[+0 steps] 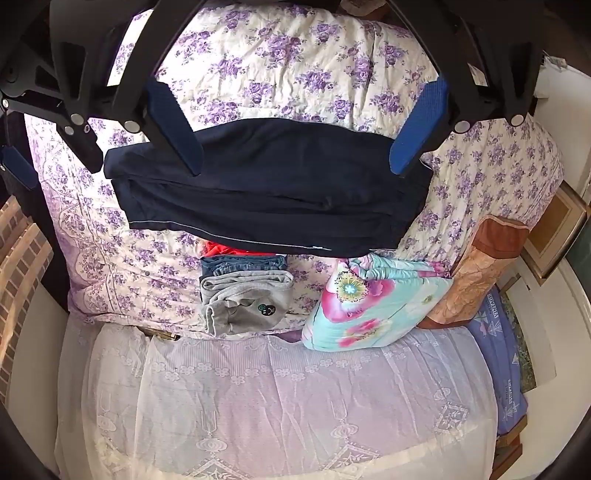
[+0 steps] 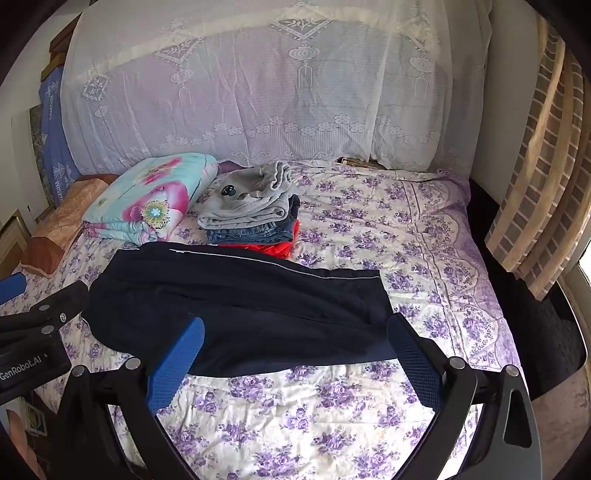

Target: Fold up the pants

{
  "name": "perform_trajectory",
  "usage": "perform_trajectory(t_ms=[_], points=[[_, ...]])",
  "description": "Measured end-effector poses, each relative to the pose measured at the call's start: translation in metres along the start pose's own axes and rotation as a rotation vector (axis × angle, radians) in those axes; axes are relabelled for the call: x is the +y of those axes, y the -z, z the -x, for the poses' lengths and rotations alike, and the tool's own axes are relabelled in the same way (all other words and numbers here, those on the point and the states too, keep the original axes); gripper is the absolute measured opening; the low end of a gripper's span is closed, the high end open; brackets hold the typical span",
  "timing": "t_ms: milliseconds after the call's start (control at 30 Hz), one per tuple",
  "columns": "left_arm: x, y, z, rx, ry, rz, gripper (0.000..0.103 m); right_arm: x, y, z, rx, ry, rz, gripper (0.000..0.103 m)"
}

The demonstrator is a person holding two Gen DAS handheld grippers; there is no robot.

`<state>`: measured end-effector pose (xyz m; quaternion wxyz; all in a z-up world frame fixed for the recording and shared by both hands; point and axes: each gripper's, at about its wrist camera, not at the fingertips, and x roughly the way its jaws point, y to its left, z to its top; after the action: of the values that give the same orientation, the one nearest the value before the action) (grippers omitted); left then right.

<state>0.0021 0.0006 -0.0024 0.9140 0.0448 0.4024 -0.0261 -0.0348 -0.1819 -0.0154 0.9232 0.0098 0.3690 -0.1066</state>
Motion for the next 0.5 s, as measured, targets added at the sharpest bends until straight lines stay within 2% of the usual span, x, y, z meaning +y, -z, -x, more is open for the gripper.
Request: perform_trajectory(t_ms=[500], points=[[-0.0049,-0.0001,0.0009,0.001,0.001,-0.001,0.098,-0.0007,-0.0007,0.0010,0.000,-0.002,0.000,0.099]])
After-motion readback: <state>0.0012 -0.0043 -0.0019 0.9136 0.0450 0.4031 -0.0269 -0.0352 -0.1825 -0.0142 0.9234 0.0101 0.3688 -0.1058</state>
